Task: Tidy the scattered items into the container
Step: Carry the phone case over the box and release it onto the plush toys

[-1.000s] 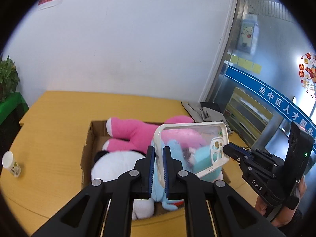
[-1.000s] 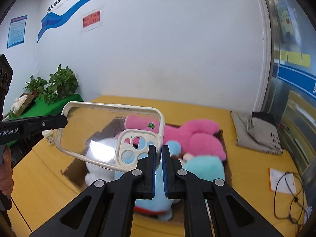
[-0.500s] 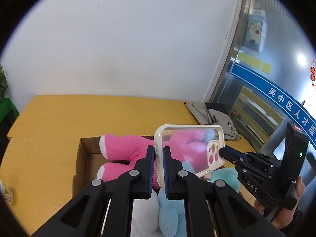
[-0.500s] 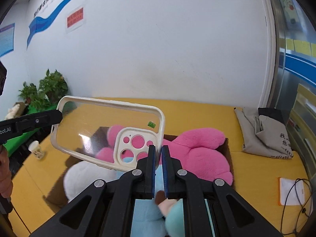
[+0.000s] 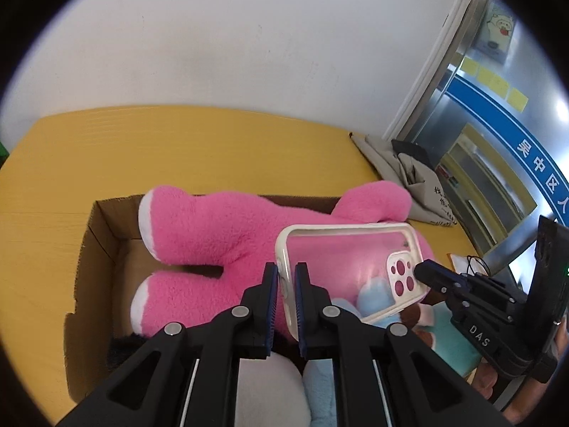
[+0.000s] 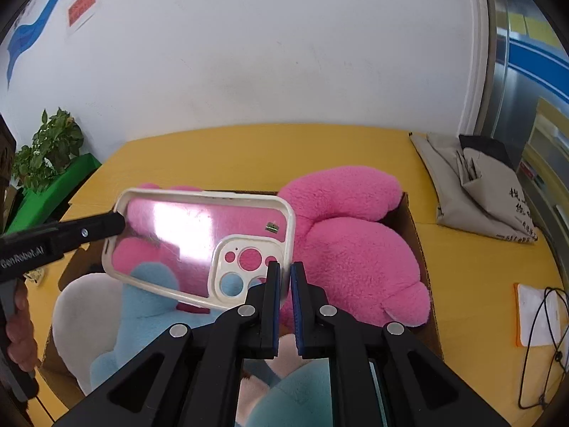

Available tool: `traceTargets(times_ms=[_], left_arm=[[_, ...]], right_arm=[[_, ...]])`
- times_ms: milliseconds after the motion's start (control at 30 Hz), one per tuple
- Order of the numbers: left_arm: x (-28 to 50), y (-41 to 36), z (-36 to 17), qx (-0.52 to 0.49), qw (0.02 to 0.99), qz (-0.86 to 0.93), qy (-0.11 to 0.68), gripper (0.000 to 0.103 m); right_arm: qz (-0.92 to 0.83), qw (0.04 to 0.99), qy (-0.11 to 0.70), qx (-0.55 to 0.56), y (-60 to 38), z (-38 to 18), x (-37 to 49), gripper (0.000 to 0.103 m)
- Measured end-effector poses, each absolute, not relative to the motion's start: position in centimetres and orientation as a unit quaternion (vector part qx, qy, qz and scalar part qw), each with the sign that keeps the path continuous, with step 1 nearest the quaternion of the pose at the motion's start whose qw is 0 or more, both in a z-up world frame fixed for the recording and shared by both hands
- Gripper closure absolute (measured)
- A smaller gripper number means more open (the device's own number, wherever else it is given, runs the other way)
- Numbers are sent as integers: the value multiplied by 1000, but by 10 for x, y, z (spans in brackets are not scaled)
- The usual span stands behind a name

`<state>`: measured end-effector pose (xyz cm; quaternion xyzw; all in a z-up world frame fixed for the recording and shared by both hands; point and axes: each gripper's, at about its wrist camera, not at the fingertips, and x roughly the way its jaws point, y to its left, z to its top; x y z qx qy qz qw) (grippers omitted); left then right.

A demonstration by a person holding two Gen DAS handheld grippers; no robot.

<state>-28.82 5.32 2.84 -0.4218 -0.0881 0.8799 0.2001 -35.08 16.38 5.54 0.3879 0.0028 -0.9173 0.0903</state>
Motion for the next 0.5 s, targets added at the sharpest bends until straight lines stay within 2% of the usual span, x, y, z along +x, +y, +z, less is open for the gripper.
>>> traceTargets(times_ms=[167,267,300,333,367,400,433,467,500], left_arm=[[-282,51,28,-421,209,877,-96,88],[-274,47,37,-412,205,882,-101,73],[-270,44,41,-406,204,885,-101,65],[-264,42,47,-399,201,889,-100,59],[-256,40,55,-389,197,895,-98,58],[-248,38,62,-380,195,899,-97,55],[-238,36,69,-372,193,902,-100,51],[-225,34,78,-361,194,906,-110,49],[-214,31,85,-351,195,908,-121,42]], right_arm=[[-912,82,19,401,160,52,-350,96],[-912,81,2,402,168,52,-347,96],[-913,79,-7,400,171,54,-344,91],[-915,76,-14,395,175,58,-339,84],[-918,75,-20,388,179,62,-333,54],[-923,76,-30,377,183,68,-326,20],[-928,78,-42,362,187,76,-315,9],[-934,82,-55,344,193,85,-302,3],[-938,88,-65,330,196,93,-290,3]])
